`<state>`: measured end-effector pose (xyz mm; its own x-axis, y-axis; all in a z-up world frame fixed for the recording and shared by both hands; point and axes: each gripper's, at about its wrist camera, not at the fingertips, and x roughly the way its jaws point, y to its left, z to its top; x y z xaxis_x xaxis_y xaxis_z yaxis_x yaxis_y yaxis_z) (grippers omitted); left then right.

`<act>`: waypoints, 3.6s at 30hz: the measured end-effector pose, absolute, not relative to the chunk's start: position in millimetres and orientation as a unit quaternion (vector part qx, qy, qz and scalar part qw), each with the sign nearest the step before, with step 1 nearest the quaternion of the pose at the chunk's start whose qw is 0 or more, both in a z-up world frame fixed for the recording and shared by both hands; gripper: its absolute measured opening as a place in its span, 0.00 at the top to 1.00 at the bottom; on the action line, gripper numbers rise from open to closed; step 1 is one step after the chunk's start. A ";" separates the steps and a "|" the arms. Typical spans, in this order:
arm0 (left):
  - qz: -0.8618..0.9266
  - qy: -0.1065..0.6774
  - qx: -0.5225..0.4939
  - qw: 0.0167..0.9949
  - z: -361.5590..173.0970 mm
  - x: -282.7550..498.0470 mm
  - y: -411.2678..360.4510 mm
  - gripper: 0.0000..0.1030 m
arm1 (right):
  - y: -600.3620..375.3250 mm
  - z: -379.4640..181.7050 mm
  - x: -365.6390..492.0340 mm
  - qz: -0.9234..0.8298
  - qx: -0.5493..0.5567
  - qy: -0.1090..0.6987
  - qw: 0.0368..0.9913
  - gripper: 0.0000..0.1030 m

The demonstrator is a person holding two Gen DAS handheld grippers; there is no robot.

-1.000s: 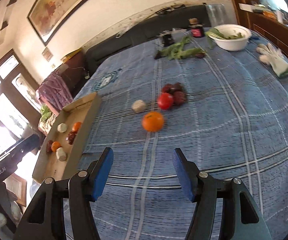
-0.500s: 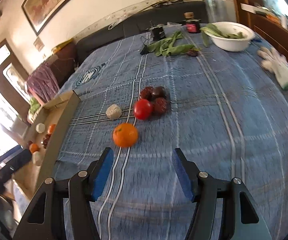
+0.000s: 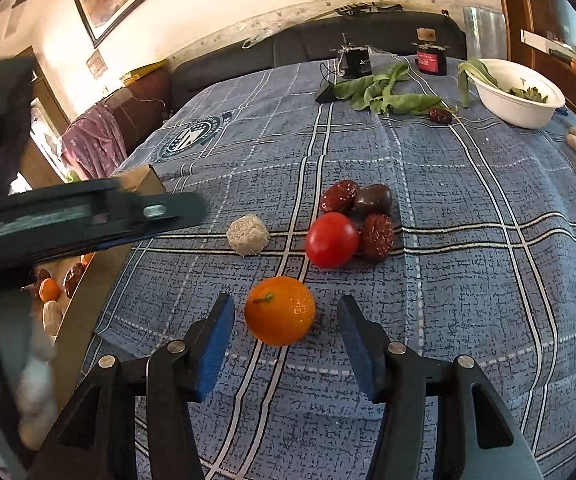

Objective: Organize fruits
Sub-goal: 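Grasp the white round cake with the left tool while the right tool grasps an orange, then carry the white cake and orange into the tray and open both tools, then swing both tools back from the tray toward the tomato and dates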

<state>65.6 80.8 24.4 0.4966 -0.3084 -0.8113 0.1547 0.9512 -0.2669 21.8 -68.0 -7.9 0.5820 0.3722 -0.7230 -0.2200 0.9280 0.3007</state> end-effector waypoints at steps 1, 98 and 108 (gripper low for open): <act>-0.136 0.483 -0.071 0.862 21.5 67.7 76.0 0.44 | -68.3 -8.3 21.8 0.169 0.091 0.425 0.885 0.52; 0.094 0.315 -0.045 0.943 102.4 -139.9 259.1 0.27 | 55.7 42.3 -82.0 0.241 0.031 0.379 0.893 0.42; 0.086 0.325 0.005 0.942 101.6 -138.9 226.9 0.27 | 32.3 35.7 -80.3 0.224 0.054 0.391 0.891 0.40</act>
<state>-138.9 226.9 101.6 0.7739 0.1653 -0.6114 -0.1586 0.9852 0.0657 -80.3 32.3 35.7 0.5929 0.4421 -0.6730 -0.3577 0.8934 0.2717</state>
